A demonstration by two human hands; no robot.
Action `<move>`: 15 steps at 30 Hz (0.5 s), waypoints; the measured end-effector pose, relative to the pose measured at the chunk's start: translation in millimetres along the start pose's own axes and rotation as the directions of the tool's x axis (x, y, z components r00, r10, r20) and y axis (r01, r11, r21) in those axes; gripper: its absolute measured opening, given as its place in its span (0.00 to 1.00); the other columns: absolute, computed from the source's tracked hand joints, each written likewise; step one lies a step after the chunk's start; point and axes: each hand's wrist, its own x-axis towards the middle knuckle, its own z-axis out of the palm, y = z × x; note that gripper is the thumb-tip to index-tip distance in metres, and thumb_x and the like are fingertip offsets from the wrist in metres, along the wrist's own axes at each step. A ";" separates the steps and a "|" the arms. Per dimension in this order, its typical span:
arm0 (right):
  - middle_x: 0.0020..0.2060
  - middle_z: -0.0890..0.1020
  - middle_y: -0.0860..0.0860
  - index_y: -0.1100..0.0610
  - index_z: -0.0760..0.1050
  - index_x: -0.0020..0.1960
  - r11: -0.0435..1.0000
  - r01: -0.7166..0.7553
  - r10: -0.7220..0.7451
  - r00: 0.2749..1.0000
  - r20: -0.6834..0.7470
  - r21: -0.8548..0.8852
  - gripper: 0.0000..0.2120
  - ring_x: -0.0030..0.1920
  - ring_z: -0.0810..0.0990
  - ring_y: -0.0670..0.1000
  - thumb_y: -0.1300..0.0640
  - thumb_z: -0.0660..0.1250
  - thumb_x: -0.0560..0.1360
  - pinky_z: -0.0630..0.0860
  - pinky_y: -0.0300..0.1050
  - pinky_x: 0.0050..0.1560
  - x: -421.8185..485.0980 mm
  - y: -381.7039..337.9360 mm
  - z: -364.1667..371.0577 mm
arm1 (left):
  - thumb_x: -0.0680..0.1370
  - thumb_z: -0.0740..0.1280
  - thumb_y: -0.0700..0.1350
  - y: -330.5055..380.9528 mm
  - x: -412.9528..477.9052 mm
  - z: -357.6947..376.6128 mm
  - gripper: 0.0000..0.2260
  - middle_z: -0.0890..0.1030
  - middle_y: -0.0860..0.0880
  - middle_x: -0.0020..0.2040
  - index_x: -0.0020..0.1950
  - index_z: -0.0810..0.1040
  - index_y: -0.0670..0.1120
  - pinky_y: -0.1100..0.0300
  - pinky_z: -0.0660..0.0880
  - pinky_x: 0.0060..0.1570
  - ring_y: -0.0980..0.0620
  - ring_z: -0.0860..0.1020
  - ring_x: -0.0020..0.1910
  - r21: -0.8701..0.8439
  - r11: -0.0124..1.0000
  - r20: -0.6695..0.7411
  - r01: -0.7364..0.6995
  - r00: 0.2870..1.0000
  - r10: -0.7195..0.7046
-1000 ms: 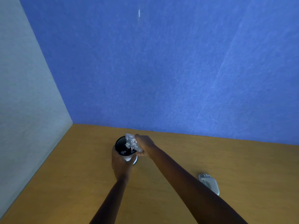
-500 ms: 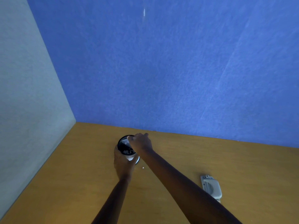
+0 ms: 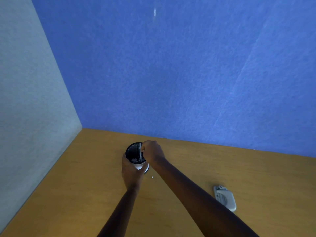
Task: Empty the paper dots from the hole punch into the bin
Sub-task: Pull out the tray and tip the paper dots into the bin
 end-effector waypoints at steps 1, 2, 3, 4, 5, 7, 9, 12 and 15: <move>0.58 0.79 0.63 0.66 0.76 0.58 1.000 0.001 -0.001 1.000 -0.004 0.000 0.14 0.59 0.78 0.62 0.66 0.56 0.77 0.77 0.52 0.57 0.4 0.2 1.2 | 0.64 0.78 0.42 0.5 -0.2 -0.2 0.40 0.73 0.40 0.66 0.71 0.62 0.39 0.44 0.73 0.62 0.41 0.72 0.65 -0.002 1.000 -0.001 0.003 1.000 -0.003; 0.58 0.79 0.64 0.67 0.76 0.58 1.000 -0.004 0.004 1.000 -0.002 0.007 0.14 0.59 0.78 0.62 0.65 0.56 0.77 0.76 0.52 0.58 1.1 -0.1 2.5 | 0.64 0.78 0.42 0.8 -0.2 -0.5 0.40 0.73 0.40 0.66 0.71 0.62 0.38 0.44 0.73 0.62 0.41 0.72 0.65 -0.003 1.000 -0.001 0.004 1.000 -0.004; 0.58 0.79 0.64 0.67 0.76 0.58 1.000 -0.011 0.011 1.000 0.005 0.016 0.14 0.59 0.78 0.62 0.62 0.57 0.78 0.76 0.53 0.58 1.6 -0.3 3.8 | 0.64 0.78 0.42 1.0 -0.4 -0.8 0.40 0.73 0.40 0.66 0.71 0.62 0.38 0.44 0.73 0.62 0.41 0.73 0.65 -0.005 1.000 0.002 0.004 1.000 -0.004; 0.58 0.79 0.64 0.67 0.76 0.58 1.000 -0.021 0.021 1.000 0.016 0.022 0.14 0.59 0.78 0.62 0.60 0.58 0.78 0.76 0.53 0.58 2.1 -0.4 4.8 | 0.64 0.78 0.42 1.2 -0.7 -1.1 0.40 0.73 0.40 0.66 0.71 0.62 0.39 0.43 0.73 0.62 0.41 0.73 0.64 -0.008 1.000 0.006 0.004 1.000 -0.003; 0.58 0.79 0.64 0.67 0.76 0.58 0.999 -0.032 0.031 0.999 0.024 0.023 0.15 0.59 0.78 0.62 0.58 0.60 0.78 0.76 0.52 0.58 2.8 -0.6 5.7 | 0.64 0.78 0.41 1.4 -1.1 -1.4 0.40 0.73 0.40 0.66 0.70 0.62 0.39 0.43 0.73 0.61 0.41 0.73 0.64 -0.014 1.000 0.010 0.003 1.000 -0.003; 0.59 0.78 0.62 0.66 0.74 0.59 0.999 -0.045 0.045 0.999 0.019 0.007 0.17 0.60 0.77 0.61 0.54 0.62 0.77 0.76 0.51 0.57 4.3 -1.5 7.9 | 0.63 0.78 0.42 2.2 -1.7 -2.2 0.39 0.74 0.42 0.65 0.70 0.63 0.40 0.44 0.75 0.59 0.42 0.74 0.62 -0.019 1.000 0.013 0.007 1.000 -0.007; 0.59 0.78 0.61 0.65 0.73 0.60 0.999 -0.039 0.039 0.999 0.002 -0.031 0.20 0.60 0.77 0.61 0.50 0.63 0.77 0.75 0.51 0.56 5.1 -3.6 10.1 | 0.63 0.78 0.41 3.2 -2.1 -2.9 0.39 0.75 0.42 0.65 0.70 0.63 0.41 0.43 0.75 0.59 0.42 0.75 0.62 -0.029 0.999 0.021 0.022 1.000 -0.021; 0.59 0.78 0.60 0.64 0.73 0.60 0.992 0.002 0.000 1.000 0.017 -0.128 0.22 0.60 0.77 0.60 0.47 0.64 0.75 0.75 0.51 0.56 6.2 -8.2 15.9 | 0.64 0.76 0.40 3.0 -2.8 -3.1 0.38 0.74 0.43 0.66 0.71 0.62 0.42 0.42 0.75 0.58 0.42 0.74 0.63 -0.059 0.997 0.040 0.039 0.999 -0.037; 0.57 0.80 0.58 0.63 0.74 0.58 0.989 0.018 -0.011 0.999 0.047 -0.148 0.21 0.58 0.79 0.58 0.46 0.65 0.74 0.76 0.49 0.54 6.8 -11.8 23.9 | 0.67 0.74 0.40 2.5 -3.5 -3.5 0.36 0.74 0.41 0.66 0.71 0.61 0.42 0.41 0.75 0.57 0.40 0.74 0.62 -0.058 0.997 0.048 0.049 0.998 -0.046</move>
